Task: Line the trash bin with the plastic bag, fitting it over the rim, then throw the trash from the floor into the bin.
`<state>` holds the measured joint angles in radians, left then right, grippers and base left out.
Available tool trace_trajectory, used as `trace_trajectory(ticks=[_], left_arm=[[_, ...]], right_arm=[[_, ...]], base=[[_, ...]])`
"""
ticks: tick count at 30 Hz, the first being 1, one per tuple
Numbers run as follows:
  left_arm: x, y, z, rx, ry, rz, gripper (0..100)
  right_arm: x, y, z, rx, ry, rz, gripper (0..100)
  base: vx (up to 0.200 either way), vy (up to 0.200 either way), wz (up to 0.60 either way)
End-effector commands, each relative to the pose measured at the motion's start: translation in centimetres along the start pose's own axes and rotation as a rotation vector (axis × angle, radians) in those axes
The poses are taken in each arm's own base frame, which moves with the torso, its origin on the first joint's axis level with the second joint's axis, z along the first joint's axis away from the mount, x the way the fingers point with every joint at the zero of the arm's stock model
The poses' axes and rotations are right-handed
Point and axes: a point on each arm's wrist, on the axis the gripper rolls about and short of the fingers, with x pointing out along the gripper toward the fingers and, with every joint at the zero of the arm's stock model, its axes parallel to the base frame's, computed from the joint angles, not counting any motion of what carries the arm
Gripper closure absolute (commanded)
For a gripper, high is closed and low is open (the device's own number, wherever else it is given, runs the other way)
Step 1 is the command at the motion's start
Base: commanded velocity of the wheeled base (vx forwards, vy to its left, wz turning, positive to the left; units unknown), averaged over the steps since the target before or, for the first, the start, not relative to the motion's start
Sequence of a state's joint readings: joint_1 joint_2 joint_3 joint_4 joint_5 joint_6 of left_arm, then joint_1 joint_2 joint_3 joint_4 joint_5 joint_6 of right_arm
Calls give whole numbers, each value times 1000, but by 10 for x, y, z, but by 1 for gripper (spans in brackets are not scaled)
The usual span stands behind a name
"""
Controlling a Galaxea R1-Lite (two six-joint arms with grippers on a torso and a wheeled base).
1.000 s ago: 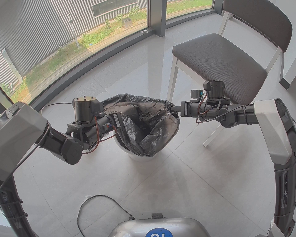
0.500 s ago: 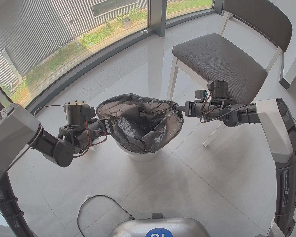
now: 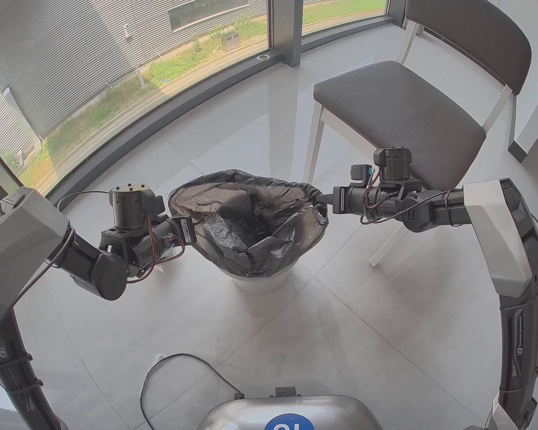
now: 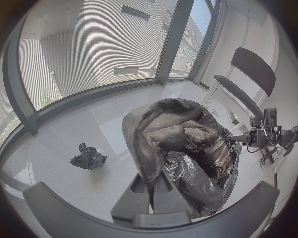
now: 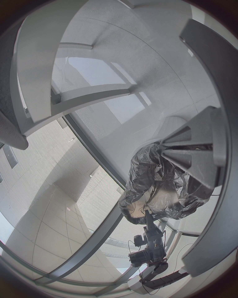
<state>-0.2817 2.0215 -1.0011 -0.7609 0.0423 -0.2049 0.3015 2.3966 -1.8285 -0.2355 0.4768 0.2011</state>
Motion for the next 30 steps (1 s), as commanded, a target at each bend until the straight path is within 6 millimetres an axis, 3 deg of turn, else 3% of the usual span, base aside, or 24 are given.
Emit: trace_trajectory(ticks=[1, 14, 21, 30], left_arm=[[3, 0, -2, 0, 3, 1, 100], [2, -4, -6, 5, 17, -1, 100], [10, 2, -22, 53, 70, 38, 100], [8, -8, -34, 66, 106, 17, 100]], right_arm=[[-1, -1, 2, -5, -9, -2, 100], [-3, 6, 7, -27, -14, 8, 100], [4, 18, 2, -31, 4, 33, 100], [-1, 22, -4, -23, 36, 31, 100]], base=[[0, 0, 0], [0, 0, 0], [0, 0, 0], [0, 0, 0]])
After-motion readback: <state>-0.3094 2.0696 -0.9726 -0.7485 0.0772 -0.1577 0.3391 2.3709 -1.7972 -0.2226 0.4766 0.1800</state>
